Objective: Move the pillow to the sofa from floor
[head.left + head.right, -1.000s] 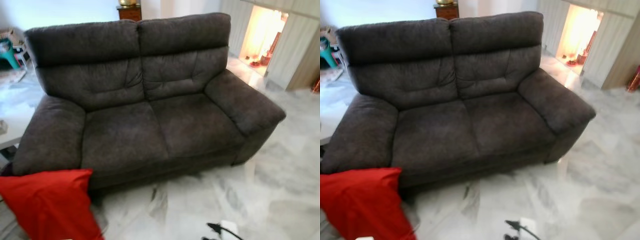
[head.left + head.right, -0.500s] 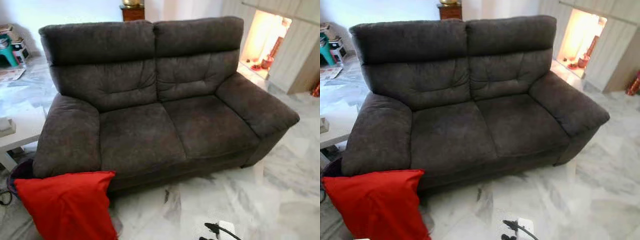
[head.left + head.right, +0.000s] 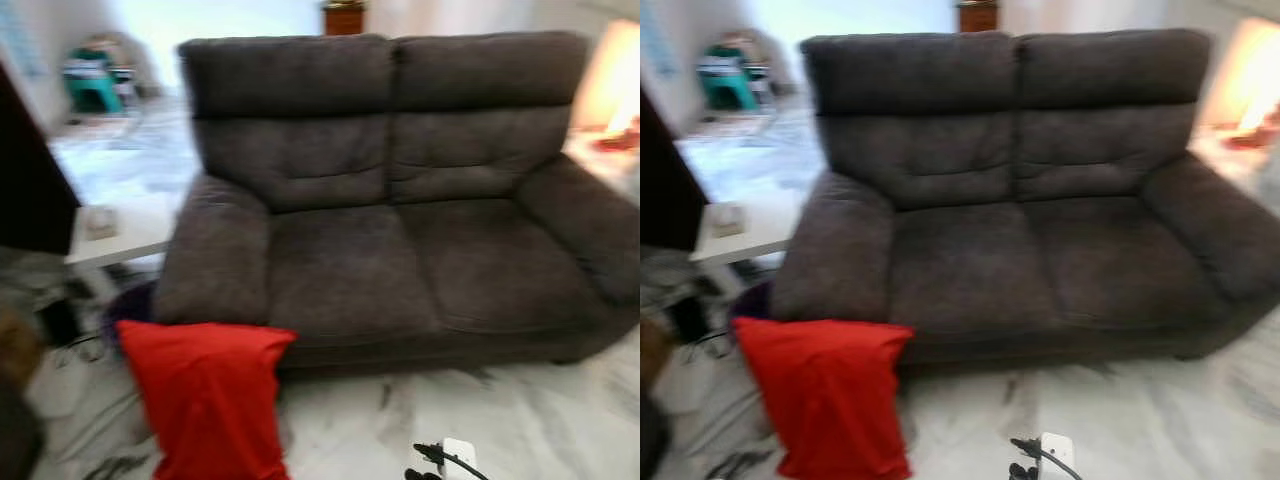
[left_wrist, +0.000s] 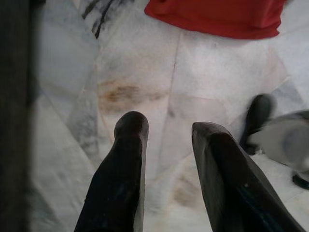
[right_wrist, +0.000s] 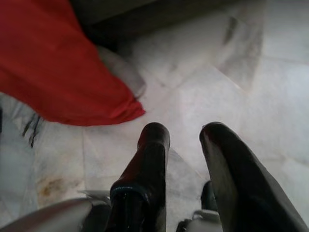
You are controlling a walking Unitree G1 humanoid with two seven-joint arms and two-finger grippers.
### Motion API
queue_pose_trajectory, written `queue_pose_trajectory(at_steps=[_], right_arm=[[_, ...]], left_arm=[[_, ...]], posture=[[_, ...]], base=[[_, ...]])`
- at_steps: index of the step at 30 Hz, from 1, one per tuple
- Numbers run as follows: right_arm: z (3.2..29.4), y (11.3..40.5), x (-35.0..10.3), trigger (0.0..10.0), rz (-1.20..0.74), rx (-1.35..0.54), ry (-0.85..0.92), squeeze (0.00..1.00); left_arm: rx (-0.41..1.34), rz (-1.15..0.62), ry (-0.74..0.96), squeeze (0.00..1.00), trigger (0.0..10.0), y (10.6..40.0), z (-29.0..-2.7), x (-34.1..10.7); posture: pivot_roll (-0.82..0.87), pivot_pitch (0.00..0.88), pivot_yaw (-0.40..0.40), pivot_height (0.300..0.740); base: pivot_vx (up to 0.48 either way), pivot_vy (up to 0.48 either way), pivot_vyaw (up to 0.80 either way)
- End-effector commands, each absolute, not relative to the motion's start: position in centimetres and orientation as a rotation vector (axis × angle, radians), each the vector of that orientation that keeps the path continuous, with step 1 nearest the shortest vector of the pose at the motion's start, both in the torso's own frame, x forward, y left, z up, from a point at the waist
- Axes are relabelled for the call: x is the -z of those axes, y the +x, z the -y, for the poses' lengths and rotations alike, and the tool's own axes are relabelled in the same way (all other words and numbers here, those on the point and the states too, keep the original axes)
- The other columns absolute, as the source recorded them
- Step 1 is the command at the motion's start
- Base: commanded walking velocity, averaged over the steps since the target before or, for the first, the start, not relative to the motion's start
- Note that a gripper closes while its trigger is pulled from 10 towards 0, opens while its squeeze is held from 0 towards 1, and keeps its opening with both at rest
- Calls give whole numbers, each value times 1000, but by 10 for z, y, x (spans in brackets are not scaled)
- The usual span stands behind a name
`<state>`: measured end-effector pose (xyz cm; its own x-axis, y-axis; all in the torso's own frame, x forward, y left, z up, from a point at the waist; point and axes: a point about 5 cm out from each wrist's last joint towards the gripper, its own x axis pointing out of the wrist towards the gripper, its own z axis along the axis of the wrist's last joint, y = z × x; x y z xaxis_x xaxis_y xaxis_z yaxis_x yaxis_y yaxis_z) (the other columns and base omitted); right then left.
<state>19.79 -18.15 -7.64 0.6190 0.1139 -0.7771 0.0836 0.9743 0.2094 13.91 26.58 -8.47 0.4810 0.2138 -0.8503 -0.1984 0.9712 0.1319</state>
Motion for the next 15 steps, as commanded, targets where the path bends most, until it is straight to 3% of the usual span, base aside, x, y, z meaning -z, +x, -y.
queue_pose_trajectory(at_steps=[1, 8, 15], right_arm=[[178, 201, 75, 10000, -897, -27, 233, 0], [176, 201, 75, 10000, -896, -31, 243, 0], [176, 201, 75, 10000, -894, -16, 246, 0]], left_arm=[[-246, -1045, 14, 0, 10000, 141, -260, 86], [-244, -1046, 7, 0, 10000, 138, -258, 88], [-243, -1047, 1, 0, 10000, 127, -274, 85]], posture=[[44, 0, 35, 740], [43, 0, 43, 740], [34, 0, 42, 740]], base=[[0, 0, 800], [0, 0, 800], [0, 0, 800]])
